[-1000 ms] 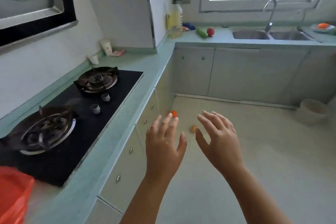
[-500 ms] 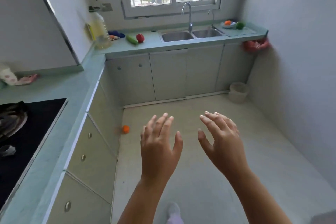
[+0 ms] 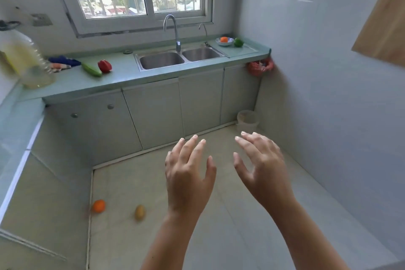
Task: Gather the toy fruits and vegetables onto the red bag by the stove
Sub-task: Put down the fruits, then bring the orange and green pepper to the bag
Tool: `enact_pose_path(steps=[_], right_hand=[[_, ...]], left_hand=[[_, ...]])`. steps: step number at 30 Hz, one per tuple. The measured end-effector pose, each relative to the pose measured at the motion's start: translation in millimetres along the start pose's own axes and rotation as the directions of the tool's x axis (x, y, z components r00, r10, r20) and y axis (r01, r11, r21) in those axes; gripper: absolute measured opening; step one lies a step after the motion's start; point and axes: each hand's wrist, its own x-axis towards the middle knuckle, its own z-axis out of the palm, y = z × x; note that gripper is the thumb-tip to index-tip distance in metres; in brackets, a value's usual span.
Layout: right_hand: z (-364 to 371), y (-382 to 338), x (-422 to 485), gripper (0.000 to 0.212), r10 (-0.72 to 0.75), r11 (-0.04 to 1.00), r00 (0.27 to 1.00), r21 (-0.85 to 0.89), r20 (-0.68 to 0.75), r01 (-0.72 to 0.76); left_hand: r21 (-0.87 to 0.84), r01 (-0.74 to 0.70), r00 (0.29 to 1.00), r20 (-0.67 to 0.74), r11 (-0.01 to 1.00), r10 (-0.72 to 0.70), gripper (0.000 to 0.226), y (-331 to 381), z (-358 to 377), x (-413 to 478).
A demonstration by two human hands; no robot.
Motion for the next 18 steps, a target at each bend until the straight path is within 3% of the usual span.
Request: enact_pose_path(steps=[18], right_hand=[[85.9,226.7,151.6,0.039,0.165,0.982,0.985,-0.081,-0.050,-0.168]], left_hand=[[-0.016,-0.142,0.967,0.212,0.990,0.142,0.040,20.7,254.7,158.3]])
